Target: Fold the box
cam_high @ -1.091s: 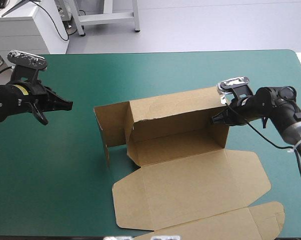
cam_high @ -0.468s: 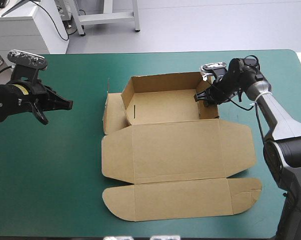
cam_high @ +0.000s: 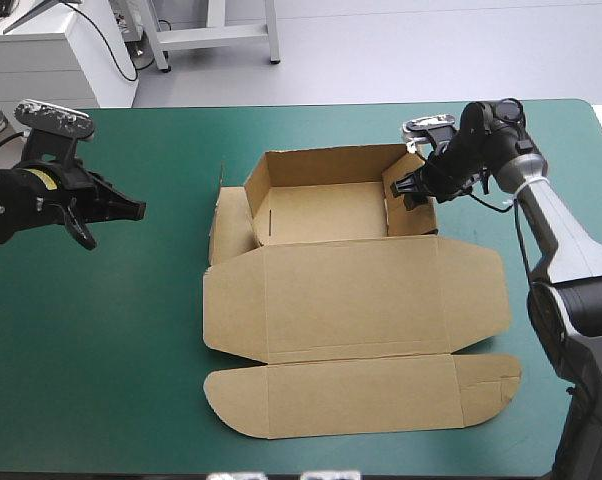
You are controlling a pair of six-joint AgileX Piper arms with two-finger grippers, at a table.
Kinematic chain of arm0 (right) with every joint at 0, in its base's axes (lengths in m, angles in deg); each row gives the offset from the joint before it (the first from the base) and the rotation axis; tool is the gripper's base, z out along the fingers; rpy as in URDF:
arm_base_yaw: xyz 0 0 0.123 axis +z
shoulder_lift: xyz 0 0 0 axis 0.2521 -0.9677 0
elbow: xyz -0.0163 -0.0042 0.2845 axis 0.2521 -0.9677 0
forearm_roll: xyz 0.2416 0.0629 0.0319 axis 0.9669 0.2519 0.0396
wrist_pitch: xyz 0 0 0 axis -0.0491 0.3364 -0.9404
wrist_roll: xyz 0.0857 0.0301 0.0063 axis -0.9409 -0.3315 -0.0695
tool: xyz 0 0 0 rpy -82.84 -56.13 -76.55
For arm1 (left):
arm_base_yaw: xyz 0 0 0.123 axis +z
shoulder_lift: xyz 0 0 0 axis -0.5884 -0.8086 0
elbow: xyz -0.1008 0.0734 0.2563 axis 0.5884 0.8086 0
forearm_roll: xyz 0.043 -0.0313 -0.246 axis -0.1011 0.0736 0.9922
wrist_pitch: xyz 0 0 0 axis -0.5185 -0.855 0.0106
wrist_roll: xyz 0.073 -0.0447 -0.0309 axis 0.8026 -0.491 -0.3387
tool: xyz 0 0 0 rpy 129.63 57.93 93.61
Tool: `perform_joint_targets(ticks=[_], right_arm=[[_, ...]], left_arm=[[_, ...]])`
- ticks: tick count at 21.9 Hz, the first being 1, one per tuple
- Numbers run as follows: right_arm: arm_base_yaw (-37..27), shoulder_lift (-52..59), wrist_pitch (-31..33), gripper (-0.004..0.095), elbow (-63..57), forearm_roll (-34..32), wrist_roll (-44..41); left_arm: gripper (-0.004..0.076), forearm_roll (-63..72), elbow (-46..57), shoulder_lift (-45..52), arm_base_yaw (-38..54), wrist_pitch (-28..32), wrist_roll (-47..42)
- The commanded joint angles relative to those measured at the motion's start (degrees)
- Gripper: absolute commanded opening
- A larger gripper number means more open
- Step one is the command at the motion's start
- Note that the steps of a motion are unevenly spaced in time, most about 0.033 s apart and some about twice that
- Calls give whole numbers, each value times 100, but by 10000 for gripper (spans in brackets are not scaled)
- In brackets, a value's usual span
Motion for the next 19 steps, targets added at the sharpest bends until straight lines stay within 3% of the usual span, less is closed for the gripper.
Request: perform_joint_targets(ticks=[1,9,11,15,19], right_arm=[[-26,344,-101,571,199,-117,49],[-17,-97,-63,542,199,108,-107],[-17,-109,-63,454,199,151,-107],[-17,-109,-62,-25,199,178,91],[-29,-88,-37,-21,199,228,101]], left_arm=[[8,11,-160,99,-5,285,-35],[8,11,-160,41,-5,266,-35],[8,33,-160,41,-5,266,-35],[8,32,-160,41,-5,176,-35],[8,32,-160,2,-5,176,-53]])
